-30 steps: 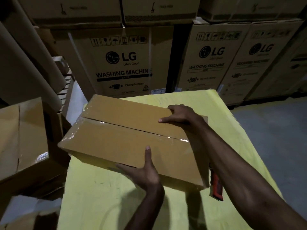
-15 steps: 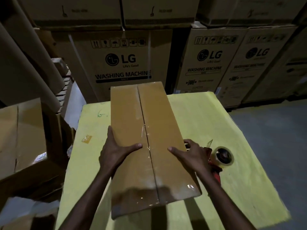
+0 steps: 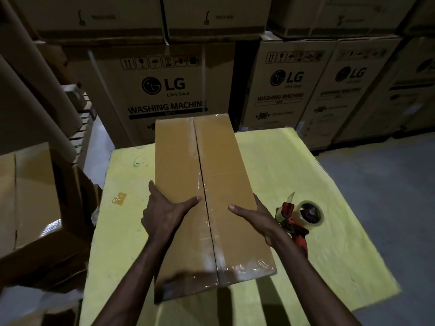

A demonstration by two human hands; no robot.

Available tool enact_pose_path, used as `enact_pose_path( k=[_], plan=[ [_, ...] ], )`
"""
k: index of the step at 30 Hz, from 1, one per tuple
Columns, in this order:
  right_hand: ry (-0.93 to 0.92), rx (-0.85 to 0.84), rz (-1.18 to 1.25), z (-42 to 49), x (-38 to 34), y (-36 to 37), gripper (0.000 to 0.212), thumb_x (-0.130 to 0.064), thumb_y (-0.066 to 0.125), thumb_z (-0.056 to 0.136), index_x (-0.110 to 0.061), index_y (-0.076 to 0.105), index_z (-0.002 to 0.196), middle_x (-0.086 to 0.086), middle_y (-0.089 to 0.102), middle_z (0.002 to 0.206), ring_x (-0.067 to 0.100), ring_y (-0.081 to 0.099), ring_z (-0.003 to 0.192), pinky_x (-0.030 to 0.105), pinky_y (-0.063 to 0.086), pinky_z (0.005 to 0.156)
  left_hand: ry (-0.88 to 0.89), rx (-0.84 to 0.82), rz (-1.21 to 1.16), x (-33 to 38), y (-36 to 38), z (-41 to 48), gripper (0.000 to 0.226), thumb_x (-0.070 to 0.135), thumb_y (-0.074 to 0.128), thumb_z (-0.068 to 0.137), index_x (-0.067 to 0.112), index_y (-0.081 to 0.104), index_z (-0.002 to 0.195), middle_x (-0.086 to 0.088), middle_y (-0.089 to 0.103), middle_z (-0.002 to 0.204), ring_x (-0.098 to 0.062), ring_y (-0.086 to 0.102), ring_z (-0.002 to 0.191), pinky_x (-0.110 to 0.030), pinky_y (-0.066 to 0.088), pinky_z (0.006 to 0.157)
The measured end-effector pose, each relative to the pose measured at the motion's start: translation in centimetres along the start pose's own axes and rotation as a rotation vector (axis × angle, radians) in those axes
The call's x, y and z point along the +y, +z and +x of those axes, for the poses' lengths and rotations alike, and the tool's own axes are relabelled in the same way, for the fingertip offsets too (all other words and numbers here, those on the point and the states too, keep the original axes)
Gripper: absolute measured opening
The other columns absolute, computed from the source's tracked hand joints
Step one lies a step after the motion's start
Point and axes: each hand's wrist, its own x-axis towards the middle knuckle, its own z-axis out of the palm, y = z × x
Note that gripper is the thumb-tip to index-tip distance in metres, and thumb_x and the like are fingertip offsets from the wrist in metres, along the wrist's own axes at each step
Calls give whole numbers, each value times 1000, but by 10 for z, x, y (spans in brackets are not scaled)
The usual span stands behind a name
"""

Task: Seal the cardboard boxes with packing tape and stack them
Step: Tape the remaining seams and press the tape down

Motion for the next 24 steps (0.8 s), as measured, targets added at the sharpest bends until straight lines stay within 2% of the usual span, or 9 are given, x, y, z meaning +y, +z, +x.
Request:
enact_pose_path(
  k=[3, 6, 8, 12, 13, 15, 16, 20, 24],
  plan=[
    [-30, -26, 23, -2, 0, 0, 82, -43, 91, 74, -44, 48, 144, -16, 71, 125, 1, 68, 110, 26, 55, 95, -59, 53, -18, 5, 3, -3, 133, 88, 80, 45, 13, 34, 144, -13, 62, 135, -43, 60, 119, -52, 48, 97],
    [-46, -24, 33, -8, 2, -6, 91, -46, 91, 73, -45, 43, 150, -19, 67, 130, 0, 64, 115, 22, 50, 96, -73, 80, -17, 10, 0, -13, 119, 90, 79, 44, 12, 46, 127, -13, 66, 124, -42, 63, 111, -49, 49, 90],
    [-61, -35, 43, -19, -1, -17, 91, -45, 90, 74, -44, 42, 151, -19, 67, 129, -4, 64, 111, 19, 51, 90, -53, 90, -6, 14, -3, -27, 116, 89, 78, 47, 13, 45, 128, -12, 66, 125, -42, 63, 111, -47, 49, 89],
    [-140, -30, 99, -49, -17, -60, 61, -32, 86, 83, -49, 51, 130, -22, 72, 111, -12, 68, 89, 11, 54, 71, 69, 92, -33, 40, -13, -67, 113, 82, 83, 55, 18, 41, 138, -9, 64, 130, -39, 63, 113, -45, 47, 87],
    [-161, -23, 103, -56, -21, -75, 61, -33, 87, 82, -50, 52, 130, -21, 72, 111, -10, 69, 91, 15, 56, 74, 101, 96, -43, 50, -15, -78, 113, 80, 84, 56, 19, 41, 141, -9, 64, 131, -39, 63, 113, -44, 47, 86],
    [-198, -20, 96, -71, -30, -111, 72, -40, 89, 78, -46, 52, 140, -14, 73, 119, 5, 71, 104, 31, 60, 89, 171, 107, -51, 76, -14, -104, 113, 78, 84, 57, 23, 40, 145, -8, 64, 132, -39, 62, 114, -44, 48, 86],
    [-215, -20, 102, -80, -35, -131, 75, -40, 88, 78, -44, 51, 142, -13, 73, 121, 9, 72, 106, 34, 60, 90, 205, 110, -59, 91, -11, -118, 112, 77, 84, 57, 24, 39, 145, -8, 64, 133, -39, 62, 115, -44, 47, 87],
    [-279, 17, 107, -112, -44, -224, 64, -39, 86, 80, -48, 54, 134, -12, 75, 114, 10, 74, 100, 30, 61, 80, 331, 69, -124, 152, 16, -179, 113, 70, 88, 57, 28, 35, 147, -5, 61, 135, -38, 59, 119, -42, 46, 87],
    [-305, 107, 121, -139, -27, -324, 67, -35, 85, 81, -38, 54, 140, -7, 75, 116, 13, 74, 101, 35, 62, 82, 433, -18, -277, 207, 74, -238, 123, 65, 94, 54, 38, 27, 153, 5, 56, 143, -29, 55, 127, -48, 49, 104]
  ],
)
